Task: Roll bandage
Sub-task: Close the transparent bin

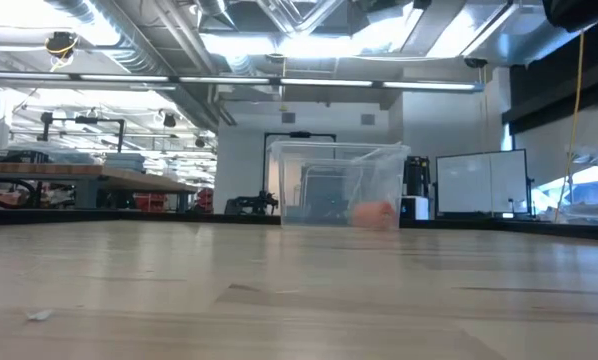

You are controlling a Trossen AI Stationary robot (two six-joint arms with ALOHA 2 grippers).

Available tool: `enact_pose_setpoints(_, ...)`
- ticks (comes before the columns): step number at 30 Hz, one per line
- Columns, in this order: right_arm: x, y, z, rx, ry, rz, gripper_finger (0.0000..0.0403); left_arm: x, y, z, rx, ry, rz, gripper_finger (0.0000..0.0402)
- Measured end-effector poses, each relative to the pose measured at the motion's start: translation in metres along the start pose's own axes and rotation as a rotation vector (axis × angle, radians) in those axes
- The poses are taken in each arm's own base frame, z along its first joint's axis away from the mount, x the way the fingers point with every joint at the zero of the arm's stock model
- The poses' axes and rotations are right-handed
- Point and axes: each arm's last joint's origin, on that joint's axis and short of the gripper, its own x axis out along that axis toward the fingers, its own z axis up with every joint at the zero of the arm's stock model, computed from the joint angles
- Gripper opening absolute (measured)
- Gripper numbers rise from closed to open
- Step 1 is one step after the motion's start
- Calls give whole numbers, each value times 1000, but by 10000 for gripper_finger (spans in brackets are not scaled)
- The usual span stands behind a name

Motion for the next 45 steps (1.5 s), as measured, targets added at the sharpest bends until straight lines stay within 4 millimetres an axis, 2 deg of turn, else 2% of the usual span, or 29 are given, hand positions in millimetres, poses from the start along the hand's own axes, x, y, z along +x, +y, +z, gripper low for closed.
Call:
enact_pose_setpoints(2, 3, 1, 2, 3, -6, -3, 216, 0, 0, 0, 0, 0, 0, 0)
enact_pose_setpoints(5, 5, 1, 5, 3, -14, -5, 182, 0, 0, 0, 4, 1, 0, 0)
enact_pose_setpoints(12, 5, -1, 4, -24, 12, -63, 36, 0, -2, 0, 22, 0, -4, 0)
enact_pose_setpoints(19, 4, -3, 6, -66, 22, -125, 41, 0, -1, 0, 14, 1, 1, 10)
enact_pose_setpoints(24, -1, -10, 19, -134, 32, -136, 36, 0, 4, 0, -38, 13, 64, 16)
enact_pose_setpoints(27, -3, -20, 27, -185, 81, -173, 36, -5, 15, -2, -38, 68, 131, 40)
enact_pose_setpoints(30, 2, -31, 38, -243, 182, -203, 36, -13, 26, -4, -29, 132, 176, 83)
enact_pose_setpoints(34, 17, -51, 59, -372, 391, -206, 36, -34, 40, -2, -18, 221, 247, 147)
enact_pose_setpoints(36, 25, -68, 73, -448, 525, -205, 36, -50, 46, -2, 7, 291, 272, 168)
enact_pose_setpoints(40, 35, -121, 105, -523, 763, -232, 36, -79, 58, -5, -13, 423, 367, 184)
enact_pose_setpoints(42, 38, -151, 110, -515, 866, -236, 36, -91, 64, -7, -26, 471, 398, 186)
enact_pose_setpoints(45, 42, -196, 107, -499, 1029, -231, 36, -103, 71, -11, -41, 498, 436, 186)
